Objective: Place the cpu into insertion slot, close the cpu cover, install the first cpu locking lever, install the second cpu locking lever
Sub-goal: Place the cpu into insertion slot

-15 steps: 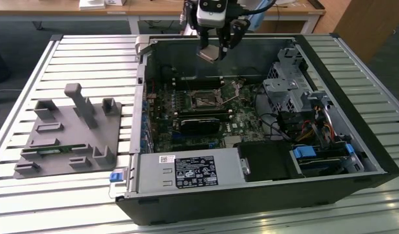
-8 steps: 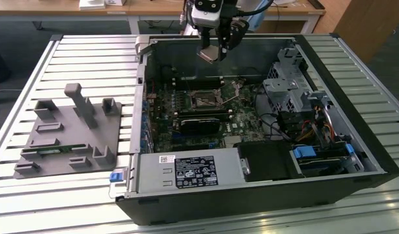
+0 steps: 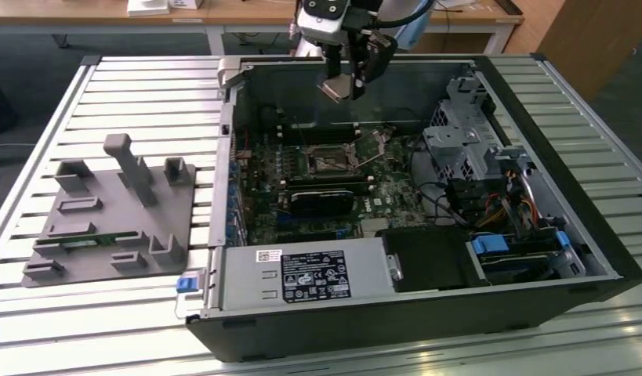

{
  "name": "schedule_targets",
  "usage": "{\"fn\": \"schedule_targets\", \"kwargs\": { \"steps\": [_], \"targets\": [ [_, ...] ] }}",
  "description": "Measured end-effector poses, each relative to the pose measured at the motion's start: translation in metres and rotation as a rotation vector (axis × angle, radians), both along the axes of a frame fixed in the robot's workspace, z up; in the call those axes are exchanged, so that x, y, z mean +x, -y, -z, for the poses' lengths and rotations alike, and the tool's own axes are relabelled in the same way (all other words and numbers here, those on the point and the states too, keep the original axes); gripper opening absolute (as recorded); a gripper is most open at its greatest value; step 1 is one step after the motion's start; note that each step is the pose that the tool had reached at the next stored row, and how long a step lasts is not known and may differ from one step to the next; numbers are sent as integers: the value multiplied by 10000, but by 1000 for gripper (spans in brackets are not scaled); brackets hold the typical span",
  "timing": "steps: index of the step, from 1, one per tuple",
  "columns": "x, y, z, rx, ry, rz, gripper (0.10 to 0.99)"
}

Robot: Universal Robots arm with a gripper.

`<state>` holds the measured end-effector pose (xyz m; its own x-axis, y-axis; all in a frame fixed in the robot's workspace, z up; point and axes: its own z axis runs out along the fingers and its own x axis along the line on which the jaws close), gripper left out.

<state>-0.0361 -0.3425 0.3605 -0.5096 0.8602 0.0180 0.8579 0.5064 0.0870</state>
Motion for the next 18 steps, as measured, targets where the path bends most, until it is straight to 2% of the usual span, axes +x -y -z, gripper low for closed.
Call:
{"fn": "schedule_targets", "kwargs": {
  "steps": [18],
  "targets": [
    [0, 0, 81, -18, -2, 3174, 541]
  ]
}}
